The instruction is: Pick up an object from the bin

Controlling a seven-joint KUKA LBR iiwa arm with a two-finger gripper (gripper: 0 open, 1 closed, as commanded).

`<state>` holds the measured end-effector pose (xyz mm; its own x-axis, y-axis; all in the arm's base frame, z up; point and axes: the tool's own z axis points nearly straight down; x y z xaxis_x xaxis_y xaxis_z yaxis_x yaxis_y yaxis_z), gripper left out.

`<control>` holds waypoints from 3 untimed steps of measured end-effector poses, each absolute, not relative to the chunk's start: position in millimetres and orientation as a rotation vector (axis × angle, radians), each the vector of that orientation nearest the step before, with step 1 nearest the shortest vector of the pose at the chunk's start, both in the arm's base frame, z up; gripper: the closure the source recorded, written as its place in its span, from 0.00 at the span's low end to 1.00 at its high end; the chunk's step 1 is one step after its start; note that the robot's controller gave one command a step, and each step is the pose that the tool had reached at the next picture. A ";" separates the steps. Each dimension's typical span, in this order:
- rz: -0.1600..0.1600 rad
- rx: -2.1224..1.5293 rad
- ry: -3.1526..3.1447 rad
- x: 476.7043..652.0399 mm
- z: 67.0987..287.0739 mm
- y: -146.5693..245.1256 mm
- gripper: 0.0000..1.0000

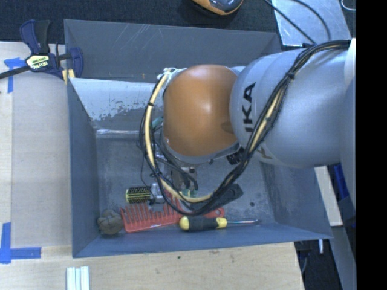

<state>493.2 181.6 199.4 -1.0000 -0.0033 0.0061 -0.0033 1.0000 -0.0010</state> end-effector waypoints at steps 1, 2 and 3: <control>-0.001 -0.001 -3.144 495.2 204.0 180.5 0.00; 0.004 -0.003 -3.131 496.3 115.2 162.5 0.00; 0.000 -0.040 -3.147 522.9 104.3 128.8 0.00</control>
Offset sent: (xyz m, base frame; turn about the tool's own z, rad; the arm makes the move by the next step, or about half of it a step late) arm 0.0035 -0.0180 -0.0803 0.0040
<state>522.9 128.8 104.3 -0.9997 0.0255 -0.0061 0.0255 0.9997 0.0000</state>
